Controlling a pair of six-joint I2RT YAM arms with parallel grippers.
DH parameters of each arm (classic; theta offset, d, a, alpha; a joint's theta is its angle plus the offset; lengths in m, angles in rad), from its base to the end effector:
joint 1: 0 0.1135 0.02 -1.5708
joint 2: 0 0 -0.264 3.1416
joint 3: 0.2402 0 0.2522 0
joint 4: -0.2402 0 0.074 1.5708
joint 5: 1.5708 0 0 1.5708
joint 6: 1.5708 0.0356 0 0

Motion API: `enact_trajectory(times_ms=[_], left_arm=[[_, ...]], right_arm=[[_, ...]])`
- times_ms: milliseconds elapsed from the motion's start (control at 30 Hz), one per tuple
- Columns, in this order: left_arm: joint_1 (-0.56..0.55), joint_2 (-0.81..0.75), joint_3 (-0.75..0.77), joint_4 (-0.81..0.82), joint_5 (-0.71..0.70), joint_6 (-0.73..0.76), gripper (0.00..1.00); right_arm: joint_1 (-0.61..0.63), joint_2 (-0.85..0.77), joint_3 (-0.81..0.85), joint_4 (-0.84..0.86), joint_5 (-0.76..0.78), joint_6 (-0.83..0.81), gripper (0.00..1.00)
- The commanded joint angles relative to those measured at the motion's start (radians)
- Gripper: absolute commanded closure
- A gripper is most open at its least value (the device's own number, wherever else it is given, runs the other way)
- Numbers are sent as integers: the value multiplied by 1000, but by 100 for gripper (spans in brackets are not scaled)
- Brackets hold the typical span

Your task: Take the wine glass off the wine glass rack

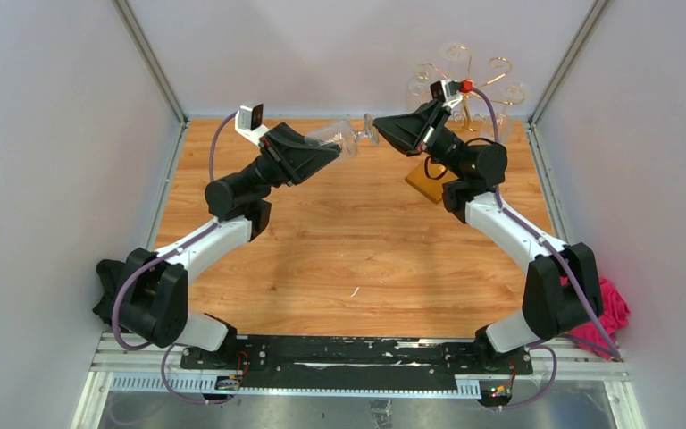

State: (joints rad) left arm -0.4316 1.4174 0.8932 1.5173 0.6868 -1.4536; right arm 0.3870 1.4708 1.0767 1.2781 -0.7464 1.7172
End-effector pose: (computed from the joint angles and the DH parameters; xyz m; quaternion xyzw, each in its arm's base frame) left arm 0.2423 -0.1365 0.3888 0.1503 0.3918 -0.7867 0.4529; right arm 0.2746 0.1380 0.4150 -0.0767 0.4586 0.8223 0.3281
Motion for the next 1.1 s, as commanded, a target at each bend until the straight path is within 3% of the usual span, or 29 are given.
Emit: enact_trajectory(times_ms=[0, 133, 300, 333, 400, 533, 700, 800, 933, 1067], left_arm=[[-13, -21, 5, 63, -10, 1, 94], [-13, -33, -6, 63, -11, 6, 100], [-12, -54, -32, 63, -39, 12, 100], [-8, -68, -41, 64, -56, 17, 100], [8, -96, -56, 61, -83, 11, 100], [52, -166, -57, -26, -98, 21, 100], [57, -317, -29, -444, -96, 276, 100], [57, -410, 92, -928, -169, 537, 100], [57, -428, 314, -1543, -397, 862, 100], [57, -357, 517, -1867, -605, 1016, 100]], right_arm=[[42, -11, -24, 16, -48, -22, 100], [44, -13, -24, 18, -53, -21, 100], [44, -23, -14, 0, -62, -34, 97], [44, -27, -10, -6, -65, -39, 90], [43, -39, -6, -20, -66, -49, 65], [42, -75, -1, -85, -71, -95, 33], [43, -134, -9, -210, -69, -187, 19], [42, -185, 1, -333, -83, -293, 19], [42, -267, 70, -692, -93, -514, 19], [43, -331, 195, -1120, -42, -789, 19]])
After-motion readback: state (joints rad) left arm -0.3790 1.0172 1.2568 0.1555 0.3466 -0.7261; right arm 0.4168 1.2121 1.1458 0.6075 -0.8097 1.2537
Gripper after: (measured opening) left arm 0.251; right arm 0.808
